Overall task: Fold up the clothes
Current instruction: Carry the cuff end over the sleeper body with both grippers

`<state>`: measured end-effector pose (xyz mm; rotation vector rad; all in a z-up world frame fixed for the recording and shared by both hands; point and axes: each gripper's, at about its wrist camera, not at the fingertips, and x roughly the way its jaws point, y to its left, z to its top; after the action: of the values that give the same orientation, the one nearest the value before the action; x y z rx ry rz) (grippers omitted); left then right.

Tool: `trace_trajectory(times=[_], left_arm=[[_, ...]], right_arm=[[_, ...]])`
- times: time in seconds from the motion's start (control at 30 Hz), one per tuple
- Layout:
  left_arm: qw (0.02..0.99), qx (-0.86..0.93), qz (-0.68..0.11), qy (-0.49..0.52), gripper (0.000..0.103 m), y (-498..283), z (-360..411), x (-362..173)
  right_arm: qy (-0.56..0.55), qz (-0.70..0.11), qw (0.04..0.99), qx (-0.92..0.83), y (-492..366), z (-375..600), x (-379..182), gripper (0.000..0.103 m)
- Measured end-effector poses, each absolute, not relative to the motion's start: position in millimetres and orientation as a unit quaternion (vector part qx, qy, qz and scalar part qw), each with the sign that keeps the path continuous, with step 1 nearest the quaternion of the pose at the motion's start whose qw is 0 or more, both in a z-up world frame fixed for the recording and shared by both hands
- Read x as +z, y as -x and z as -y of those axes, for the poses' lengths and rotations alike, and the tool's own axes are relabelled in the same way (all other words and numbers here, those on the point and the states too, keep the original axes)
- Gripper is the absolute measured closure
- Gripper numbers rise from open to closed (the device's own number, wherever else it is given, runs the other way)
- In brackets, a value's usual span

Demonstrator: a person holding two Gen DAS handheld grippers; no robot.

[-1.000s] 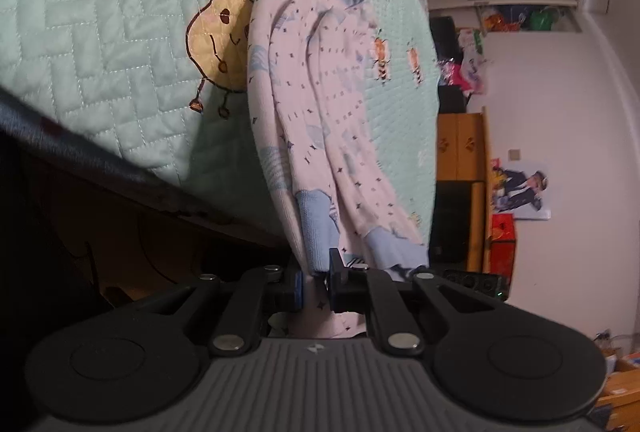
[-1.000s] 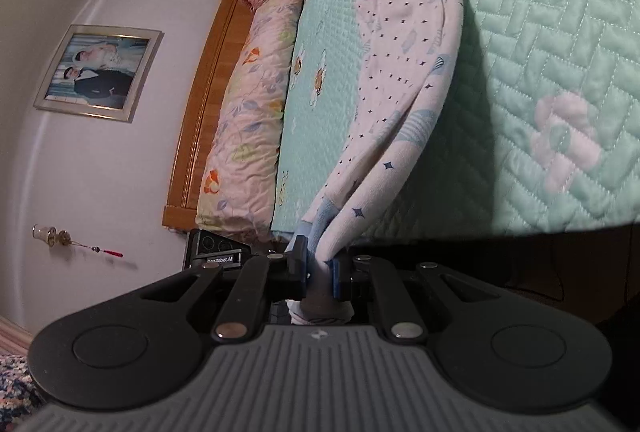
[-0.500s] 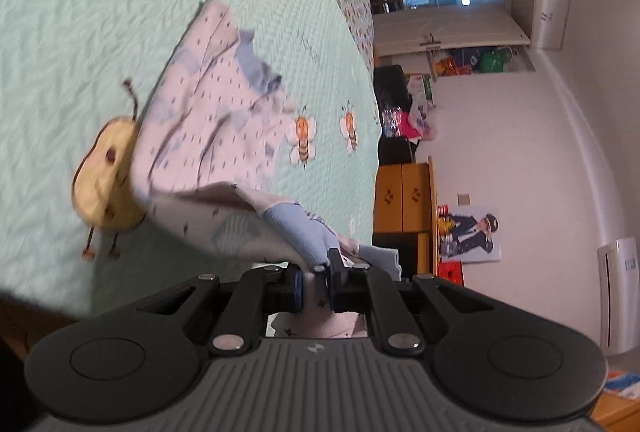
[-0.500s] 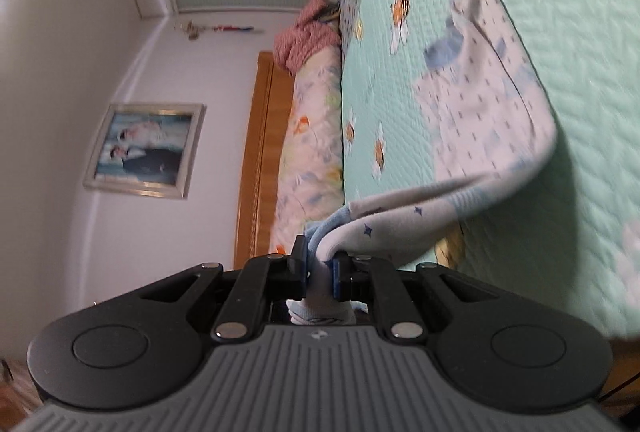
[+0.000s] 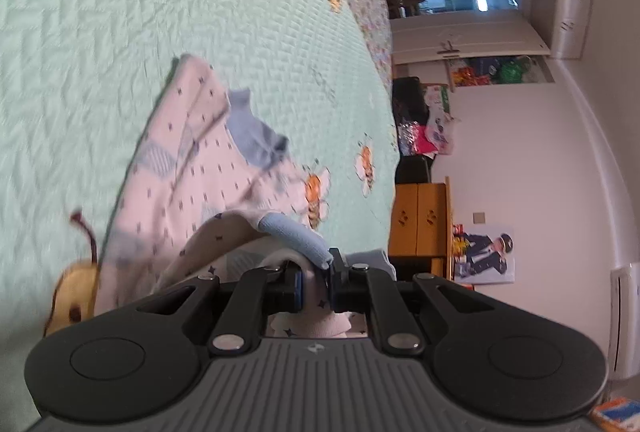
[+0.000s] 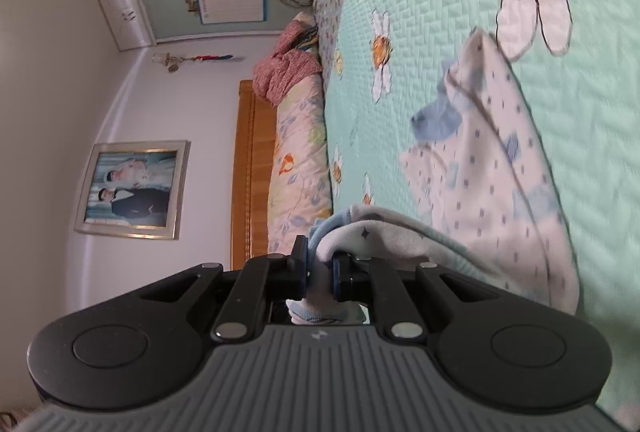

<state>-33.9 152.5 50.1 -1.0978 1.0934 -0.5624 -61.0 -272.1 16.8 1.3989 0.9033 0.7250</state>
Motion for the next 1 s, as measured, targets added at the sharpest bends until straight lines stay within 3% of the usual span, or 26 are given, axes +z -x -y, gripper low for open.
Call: trace_trajectory(times=[0.33,0.4,0.5,0.57,0.73,0.87,1.0], left_arm=[[0.637,-0.192,-0.544,0.511,0.09,-28.4,-161.7,-4.2],[0.624,-0.181,-0.549,0.526,0.083,-32.4,-165.8,-13.5],[0.612,-0.174,-0.543,0.549,0.071,-36.0,-173.4,-22.2],[0.61,-0.174,-0.537,0.555,0.069,-36.3,-177.0,-24.0],[0.605,-0.169,-0.514,0.584,0.066,-33.5,-185.4,-25.5],[0.616,-0.163,-0.459,0.62,0.047,-30.5,-196.3,-18.0],[0.641,-0.153,-0.433,0.615,0.047,-27.7,-205.8,-4.2]], right_arm=[[-0.635,-0.44,0.587,0.24,-2.8,266.2,-40.2,0.086],[-0.65,-0.449,0.571,0.223,-9.5,266.3,-50.9,0.084],[-0.673,-0.45,0.551,0.203,-16.4,267.8,-62.8,0.062],[-0.681,-0.433,0.554,0.204,-18.4,269.5,-62.4,0.056],[-0.675,-0.429,0.564,0.203,-25.3,270.2,-62.1,0.055],[-0.668,-0.431,0.575,0.193,-29.1,272.1,-67.4,0.055],[-0.668,-0.414,0.59,0.186,-29.5,276.9,-70.8,0.054]])
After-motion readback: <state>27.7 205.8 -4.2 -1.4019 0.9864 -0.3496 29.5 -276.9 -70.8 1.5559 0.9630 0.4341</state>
